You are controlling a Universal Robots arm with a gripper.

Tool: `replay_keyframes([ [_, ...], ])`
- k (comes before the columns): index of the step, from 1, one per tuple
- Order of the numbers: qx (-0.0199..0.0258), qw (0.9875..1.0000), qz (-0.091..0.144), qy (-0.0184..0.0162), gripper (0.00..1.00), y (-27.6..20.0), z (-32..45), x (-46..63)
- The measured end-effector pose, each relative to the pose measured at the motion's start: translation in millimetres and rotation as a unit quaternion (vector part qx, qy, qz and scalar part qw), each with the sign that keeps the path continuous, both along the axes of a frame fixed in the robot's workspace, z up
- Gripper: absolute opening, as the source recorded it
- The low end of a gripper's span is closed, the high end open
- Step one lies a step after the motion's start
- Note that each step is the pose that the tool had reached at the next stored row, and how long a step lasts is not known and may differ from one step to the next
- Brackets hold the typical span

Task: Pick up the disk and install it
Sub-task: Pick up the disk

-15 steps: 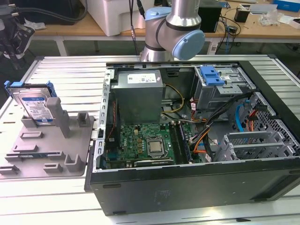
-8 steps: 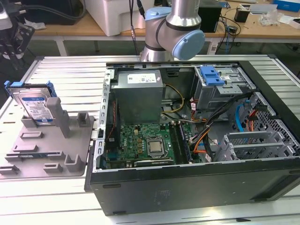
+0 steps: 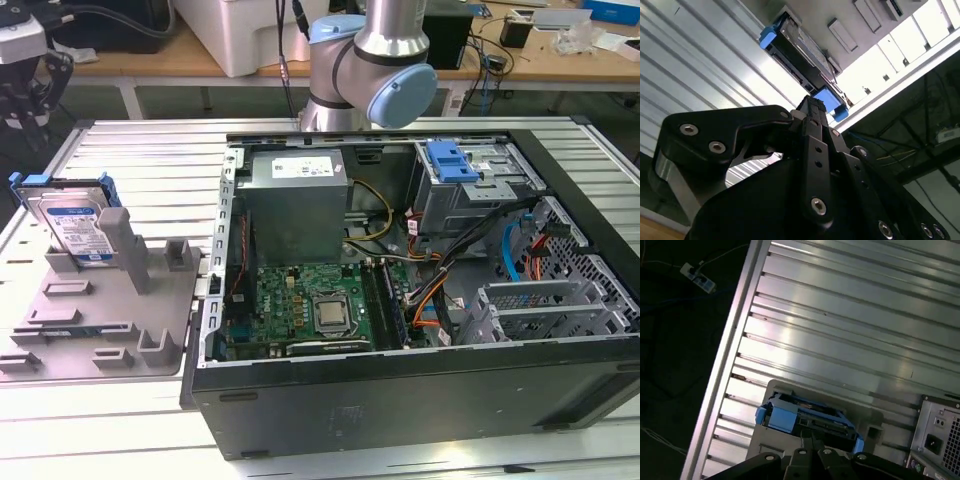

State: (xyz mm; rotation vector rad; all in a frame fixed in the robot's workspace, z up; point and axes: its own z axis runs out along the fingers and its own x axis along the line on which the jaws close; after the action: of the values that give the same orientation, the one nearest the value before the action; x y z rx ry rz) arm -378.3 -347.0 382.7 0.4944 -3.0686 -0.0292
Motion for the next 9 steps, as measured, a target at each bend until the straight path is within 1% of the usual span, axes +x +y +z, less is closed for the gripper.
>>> replay_keyframes([
  [1, 0.0, 0.9998, 0.02, 0.0002, 0.11, 0.0, -0.3, 0.0],
  [3, 0.0, 0.9987, 0.052, 0.0007, 0.11, 0.0, -0.6, 0.0],
  [4, 0.0, 0.9982, 0.061, 0.0009, 0.11, 0.0, -0.7, 0.0],
  [7, 0.0, 0.9961, 0.088, 0.0014, 0.11, 0.0, -1.0, 0.0],
  [9, 0.0, 0.9941, 0.108, 0.0018, 0.11, 0.0, -1.2, 0.0],
])
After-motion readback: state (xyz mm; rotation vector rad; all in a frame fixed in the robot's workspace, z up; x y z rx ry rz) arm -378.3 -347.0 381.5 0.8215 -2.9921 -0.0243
